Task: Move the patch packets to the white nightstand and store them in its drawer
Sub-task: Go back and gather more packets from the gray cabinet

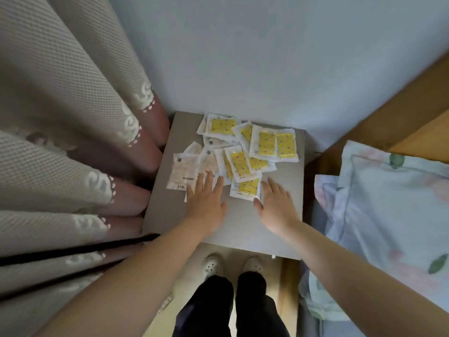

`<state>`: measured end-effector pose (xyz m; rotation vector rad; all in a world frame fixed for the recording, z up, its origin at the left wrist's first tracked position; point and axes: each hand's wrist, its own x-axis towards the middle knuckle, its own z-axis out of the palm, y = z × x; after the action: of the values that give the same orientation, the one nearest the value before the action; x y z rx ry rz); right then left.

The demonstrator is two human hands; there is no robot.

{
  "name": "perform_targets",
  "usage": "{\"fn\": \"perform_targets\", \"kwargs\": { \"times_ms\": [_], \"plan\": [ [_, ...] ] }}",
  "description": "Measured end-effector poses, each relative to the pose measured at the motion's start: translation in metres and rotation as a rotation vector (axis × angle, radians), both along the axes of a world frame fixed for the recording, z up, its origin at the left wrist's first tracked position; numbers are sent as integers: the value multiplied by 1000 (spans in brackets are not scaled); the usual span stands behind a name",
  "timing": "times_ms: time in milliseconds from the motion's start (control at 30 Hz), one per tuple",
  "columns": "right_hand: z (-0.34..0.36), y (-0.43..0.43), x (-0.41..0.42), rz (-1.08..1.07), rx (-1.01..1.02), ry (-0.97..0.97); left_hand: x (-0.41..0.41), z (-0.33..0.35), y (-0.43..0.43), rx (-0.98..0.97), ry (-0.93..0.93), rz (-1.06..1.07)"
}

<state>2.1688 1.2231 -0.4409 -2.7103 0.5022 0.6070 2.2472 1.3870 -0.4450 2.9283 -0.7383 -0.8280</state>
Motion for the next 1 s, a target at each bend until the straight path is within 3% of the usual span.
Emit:
{"fn": "perform_targets", "kwargs": {
  "times_ms": [267,467,600,733,867,1000],
  "plan": [
    [-68,-47,49,73,-19,27,25,-71,-16,9,32,107],
    [-83,-114,114,-420,37,-137,49,-107,-22,-38,-97,283],
    [-89,-133,147,-693,45,-42,58,-121,-22,14,-66,350],
    [-105,-124,165,-754,-7,84,57,-127,-22,22,-53,339],
    [-108,-116,169,-739,-69,77,58,-128,-19,42,-51,311],
    [-107,-135,162,-853,38,36,58,-128,-19,40,-46,303]
  ]
}}
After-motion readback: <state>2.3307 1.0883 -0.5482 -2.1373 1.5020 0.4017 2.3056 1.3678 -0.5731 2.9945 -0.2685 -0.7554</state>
